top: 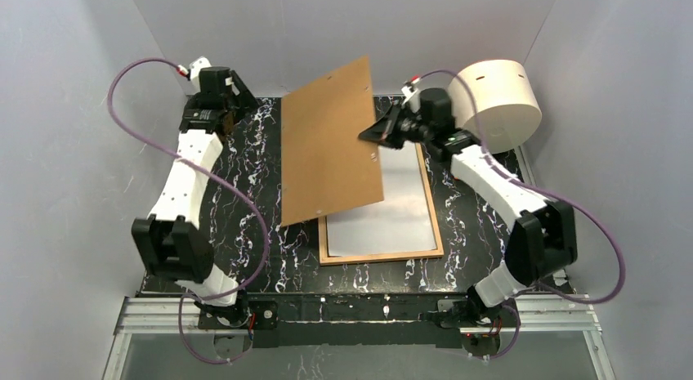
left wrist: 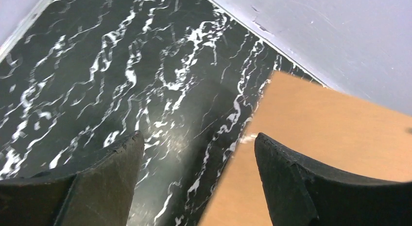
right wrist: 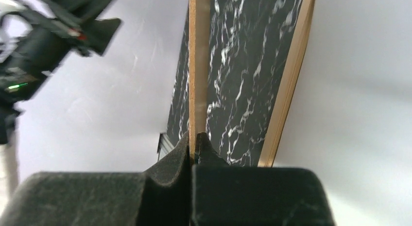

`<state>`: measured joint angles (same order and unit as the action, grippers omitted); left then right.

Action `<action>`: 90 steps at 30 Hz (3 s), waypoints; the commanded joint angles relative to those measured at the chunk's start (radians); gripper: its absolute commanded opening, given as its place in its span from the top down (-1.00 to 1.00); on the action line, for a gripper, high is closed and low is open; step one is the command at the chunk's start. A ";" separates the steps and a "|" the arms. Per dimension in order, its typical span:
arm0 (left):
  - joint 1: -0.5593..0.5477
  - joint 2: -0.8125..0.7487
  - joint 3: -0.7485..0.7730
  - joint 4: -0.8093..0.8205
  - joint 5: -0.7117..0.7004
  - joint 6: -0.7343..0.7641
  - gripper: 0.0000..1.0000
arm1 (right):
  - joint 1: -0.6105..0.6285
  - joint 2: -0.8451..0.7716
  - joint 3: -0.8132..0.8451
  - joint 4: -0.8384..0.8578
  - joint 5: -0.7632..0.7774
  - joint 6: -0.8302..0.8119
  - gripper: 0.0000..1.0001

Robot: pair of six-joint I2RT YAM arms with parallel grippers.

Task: Put the photo into the frame

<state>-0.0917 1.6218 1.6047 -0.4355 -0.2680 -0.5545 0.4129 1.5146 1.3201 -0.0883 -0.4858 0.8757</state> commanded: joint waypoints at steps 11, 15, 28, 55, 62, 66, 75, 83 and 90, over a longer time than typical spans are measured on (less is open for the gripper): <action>0.025 -0.294 -0.309 -0.264 0.030 -0.040 -0.66 | 0.401 0.314 -0.050 0.283 0.265 0.255 0.97; 0.032 -0.327 -0.324 -0.317 0.038 -0.020 -0.67 | 0.480 0.405 0.004 0.239 0.348 0.305 0.97; 0.042 -0.350 -0.363 -0.353 0.111 0.053 -0.70 | 0.612 0.534 -0.051 0.286 0.391 0.343 0.72; -0.017 0.001 -0.426 0.139 0.628 -0.058 -0.66 | 0.198 0.326 0.120 -0.071 0.436 -0.237 -0.44; -0.122 0.160 -0.369 0.201 0.599 -0.042 -0.59 | 0.076 0.542 0.408 -0.180 0.503 -0.503 -0.39; -0.159 0.244 -0.352 0.238 0.590 -0.053 -0.36 | 0.052 0.695 0.571 -0.184 0.481 -0.534 -0.09; -0.181 0.335 -0.328 0.263 0.589 -0.061 0.08 | 0.048 0.899 0.782 -0.155 0.376 -0.529 0.32; -0.181 0.359 -0.327 0.248 0.584 -0.053 0.32 | 0.047 0.950 0.784 -0.159 0.380 -0.546 0.32; -0.182 0.373 -0.319 0.230 0.556 -0.054 0.42 | 0.048 0.949 0.739 -0.164 0.379 -0.572 0.32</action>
<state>-0.2699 1.9724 1.2655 -0.1638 0.3256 -0.6216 0.4603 2.4508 2.0663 -0.2604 -0.1028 0.3363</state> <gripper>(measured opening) 0.301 0.338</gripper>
